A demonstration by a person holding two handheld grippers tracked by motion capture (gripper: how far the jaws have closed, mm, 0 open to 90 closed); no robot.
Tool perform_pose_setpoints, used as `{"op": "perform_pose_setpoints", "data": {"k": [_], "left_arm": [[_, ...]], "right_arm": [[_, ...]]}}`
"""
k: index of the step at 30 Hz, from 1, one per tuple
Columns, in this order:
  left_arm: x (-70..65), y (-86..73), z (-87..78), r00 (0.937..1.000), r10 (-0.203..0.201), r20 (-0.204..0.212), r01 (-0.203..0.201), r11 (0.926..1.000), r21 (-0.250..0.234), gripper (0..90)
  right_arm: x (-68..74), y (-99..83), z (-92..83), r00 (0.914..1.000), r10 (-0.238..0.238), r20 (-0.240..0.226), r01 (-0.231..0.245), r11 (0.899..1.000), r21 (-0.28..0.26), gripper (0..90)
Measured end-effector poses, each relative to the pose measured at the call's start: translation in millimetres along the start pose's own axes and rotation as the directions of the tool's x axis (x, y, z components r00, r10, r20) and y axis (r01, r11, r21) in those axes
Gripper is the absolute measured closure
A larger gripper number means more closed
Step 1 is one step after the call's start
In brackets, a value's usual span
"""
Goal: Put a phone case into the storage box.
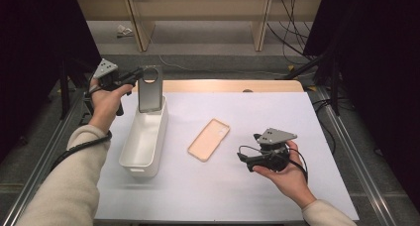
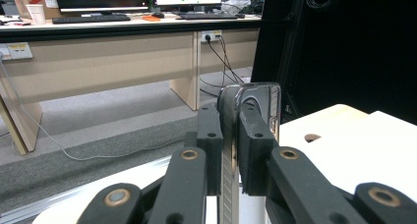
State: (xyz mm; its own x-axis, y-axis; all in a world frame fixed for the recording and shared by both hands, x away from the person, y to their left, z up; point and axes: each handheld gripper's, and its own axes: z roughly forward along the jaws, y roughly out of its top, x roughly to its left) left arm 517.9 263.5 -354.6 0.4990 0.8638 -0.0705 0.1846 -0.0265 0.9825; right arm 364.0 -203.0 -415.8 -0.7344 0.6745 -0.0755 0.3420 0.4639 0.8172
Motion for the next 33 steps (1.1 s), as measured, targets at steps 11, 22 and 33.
{"op": "perform_pose_setpoints", "data": {"k": [11, 22, 33], "left_arm": [[1.4, -2.4, 2.5, 1.0000, 0.002, 0.002, -0.002, 0.9999, 0.012, 81.3], [1.4, -6.3, 7.7, 1.0000, 0.004, 0.005, -0.004, 0.9997, 0.024, 81.3], [1.3, -6.6, 9.7, 1.0000, 0.008, 0.005, -0.008, 0.9996, 0.028, 81.3]], "right_arm": [[0.0, 0.0, 0.2, 1.0000, 0.000, -0.002, 0.000, 1.000, 0.000, 16.4], [-0.2, -0.1, 0.3, 1.0000, 0.002, -0.003, -0.002, 1.000, 0.000, 16.5], [-0.2, -0.1, 0.5, 1.0000, 0.002, -0.004, -0.002, 1.000, 0.000, 16.4]]}}
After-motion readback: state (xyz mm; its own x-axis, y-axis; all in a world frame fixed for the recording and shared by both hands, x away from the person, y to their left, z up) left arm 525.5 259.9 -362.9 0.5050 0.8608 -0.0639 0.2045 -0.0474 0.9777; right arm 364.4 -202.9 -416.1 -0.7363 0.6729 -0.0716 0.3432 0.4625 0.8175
